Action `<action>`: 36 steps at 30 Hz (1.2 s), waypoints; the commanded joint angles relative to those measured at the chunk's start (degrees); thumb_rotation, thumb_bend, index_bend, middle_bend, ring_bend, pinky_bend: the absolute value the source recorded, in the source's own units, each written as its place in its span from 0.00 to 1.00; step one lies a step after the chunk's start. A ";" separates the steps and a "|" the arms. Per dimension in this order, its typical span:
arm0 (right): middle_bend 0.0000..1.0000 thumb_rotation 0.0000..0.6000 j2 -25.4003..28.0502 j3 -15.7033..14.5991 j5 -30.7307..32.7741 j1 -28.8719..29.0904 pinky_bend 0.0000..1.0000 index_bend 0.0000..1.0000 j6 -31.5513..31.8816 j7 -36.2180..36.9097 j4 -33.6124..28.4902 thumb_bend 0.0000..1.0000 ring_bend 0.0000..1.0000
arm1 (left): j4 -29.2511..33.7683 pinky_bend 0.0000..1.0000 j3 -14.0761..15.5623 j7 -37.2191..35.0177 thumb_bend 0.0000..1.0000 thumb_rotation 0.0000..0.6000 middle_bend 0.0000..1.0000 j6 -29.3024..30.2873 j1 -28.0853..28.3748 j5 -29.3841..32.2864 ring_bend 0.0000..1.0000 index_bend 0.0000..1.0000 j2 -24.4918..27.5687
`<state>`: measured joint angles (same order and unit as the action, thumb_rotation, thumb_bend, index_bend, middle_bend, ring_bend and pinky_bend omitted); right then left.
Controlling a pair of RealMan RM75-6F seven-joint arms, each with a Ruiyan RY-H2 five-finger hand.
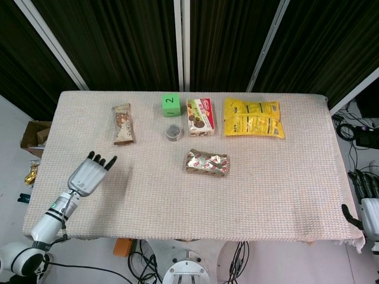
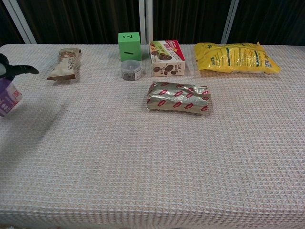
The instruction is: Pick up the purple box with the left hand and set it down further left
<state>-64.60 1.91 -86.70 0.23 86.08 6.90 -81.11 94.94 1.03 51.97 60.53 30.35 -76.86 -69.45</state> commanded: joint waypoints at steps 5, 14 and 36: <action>0.00 1.00 0.18 0.15 0.81 0.00 0.00 0.00 -0.66 0.82 0.44 0.28 0.00 | 4.42 0.30 0.02 13.43 0.30 1.00 0.76 -6.01 4.50 14.31 0.32 0.10 -4.51; 0.00 1.00 0.19 0.17 1.91 0.09 0.00 0.00 -1.98 1.27 0.92 0.28 0.00 | 3.38 0.30 0.32 8.36 0.17 1.00 0.15 -4.28 5.15 14.32 0.17 0.01 -6.10; 0.00 1.00 -1.65 0.18 0.26 -0.33 0.00 0.00 0.44 1.60 3.20 0.28 0.00 | -5.06 0.19 3.96 -42.91 0.04 0.75 0.01 32.62 -17.31 -12.31 0.05 0.00 4.10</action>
<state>-65.66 2.13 -85.91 0.09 85.79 8.23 -78.74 98.09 3.22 21.91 80.49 21.67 -81.18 -66.92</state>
